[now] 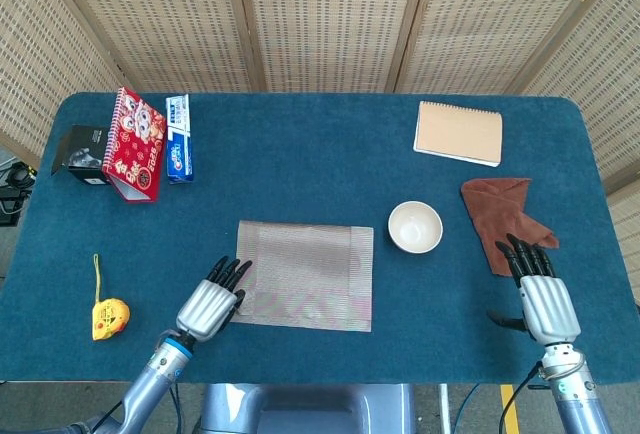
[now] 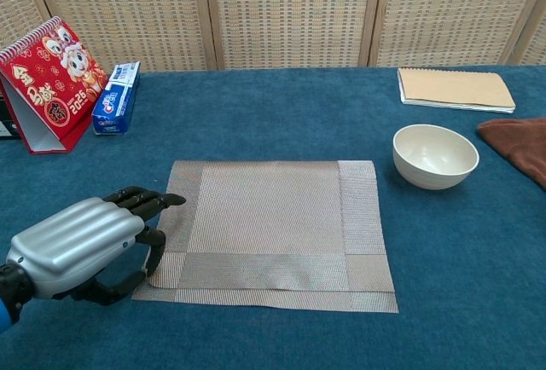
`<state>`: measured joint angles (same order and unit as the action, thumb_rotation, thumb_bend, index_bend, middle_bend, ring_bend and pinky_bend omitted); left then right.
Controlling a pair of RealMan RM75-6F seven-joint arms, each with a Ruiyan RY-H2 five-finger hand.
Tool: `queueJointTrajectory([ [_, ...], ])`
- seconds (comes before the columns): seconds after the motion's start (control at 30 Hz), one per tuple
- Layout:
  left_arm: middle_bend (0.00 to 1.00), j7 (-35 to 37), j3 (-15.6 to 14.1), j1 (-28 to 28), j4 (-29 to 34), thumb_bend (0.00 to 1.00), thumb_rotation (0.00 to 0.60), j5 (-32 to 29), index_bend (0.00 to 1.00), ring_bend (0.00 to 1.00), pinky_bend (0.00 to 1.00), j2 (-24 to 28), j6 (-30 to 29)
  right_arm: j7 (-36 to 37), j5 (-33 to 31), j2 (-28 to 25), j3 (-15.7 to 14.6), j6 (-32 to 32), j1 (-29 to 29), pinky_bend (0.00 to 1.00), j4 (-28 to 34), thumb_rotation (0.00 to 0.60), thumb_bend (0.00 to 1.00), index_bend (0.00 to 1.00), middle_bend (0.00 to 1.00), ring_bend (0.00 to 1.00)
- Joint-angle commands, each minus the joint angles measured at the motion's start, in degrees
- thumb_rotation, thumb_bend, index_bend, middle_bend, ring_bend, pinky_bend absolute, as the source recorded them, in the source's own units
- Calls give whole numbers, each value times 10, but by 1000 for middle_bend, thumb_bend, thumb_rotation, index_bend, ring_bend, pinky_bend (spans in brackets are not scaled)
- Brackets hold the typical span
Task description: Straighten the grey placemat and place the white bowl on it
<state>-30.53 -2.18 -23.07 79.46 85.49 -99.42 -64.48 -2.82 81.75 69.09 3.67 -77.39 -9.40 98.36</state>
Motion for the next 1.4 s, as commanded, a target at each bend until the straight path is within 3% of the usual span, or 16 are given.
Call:
queueJointTrajectory([
  [0.03, 0, 1, 0, 0, -1, 518, 600, 0, 554, 0, 0, -1, -1, 0, 0, 0, 0, 0, 0, 0, 0, 600, 86, 107, 0, 0],
  [0.33, 0, 1, 5, -1, 10, 519, 600, 1, 564, 0, 0, 8, -11, 0, 3, -1, -2, 0, 0, 0, 2, 600, 86, 107, 0, 0],
  [0.57, 0, -15, 29, -11, 44, 519, 600, -3, 564, 0, 0, 31, -21, 1, 4, -2, -2, -1, 1, 0, 3, 600, 85, 107, 0, 0],
  [0.77, 0, -28, 91, -40, 107, 519, 600, -52, 564, 0, 0, 70, -4, 7, -2, -7, 1, -1, 1, 0, 5, 600, 86, 107, 0, 0],
  [0.93, 0, -56, 158, -77, 119, 517, 600, -111, 556, 0, 0, 80, 11, 13, -12, -10, 8, 0, 0, 0, 2, 600, 86, 107, 0, 0],
  [1.1, 0, -106, 235, -142, 79, 516, 600, -204, 551, 0, 0, 64, 43, 11, -30, -7, 15, 10, -4, 0, -6, 600, 86, 107, 0, 0],
  [1.4, 0, -158, 293, -253, -43, 517, 600, -320, 555, 0, 0, 12, 86, 14, -47, -6, 24, 16, -8, 0, -15, 600, 86, 107, 0, 0],
])
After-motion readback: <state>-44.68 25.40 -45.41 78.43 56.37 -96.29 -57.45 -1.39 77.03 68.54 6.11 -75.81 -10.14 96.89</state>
